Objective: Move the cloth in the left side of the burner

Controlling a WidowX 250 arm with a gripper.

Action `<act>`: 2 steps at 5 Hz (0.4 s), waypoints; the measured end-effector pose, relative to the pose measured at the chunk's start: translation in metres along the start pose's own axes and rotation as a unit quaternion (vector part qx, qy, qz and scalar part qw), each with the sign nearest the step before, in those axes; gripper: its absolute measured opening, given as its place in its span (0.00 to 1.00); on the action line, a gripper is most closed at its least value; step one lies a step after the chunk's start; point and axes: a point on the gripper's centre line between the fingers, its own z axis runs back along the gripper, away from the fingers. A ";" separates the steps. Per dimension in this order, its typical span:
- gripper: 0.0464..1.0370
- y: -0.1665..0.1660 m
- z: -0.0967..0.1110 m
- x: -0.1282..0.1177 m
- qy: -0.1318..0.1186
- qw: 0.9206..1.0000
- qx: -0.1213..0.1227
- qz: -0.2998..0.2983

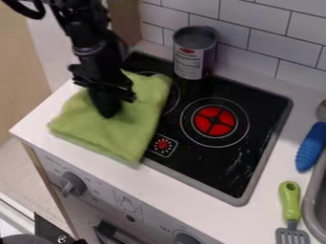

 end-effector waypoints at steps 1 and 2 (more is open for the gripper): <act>0.17 0.000 0.002 -0.001 0.005 1.000 -0.002 0.010; 0.41 -0.005 0.013 0.004 -0.015 0.999 -0.013 0.030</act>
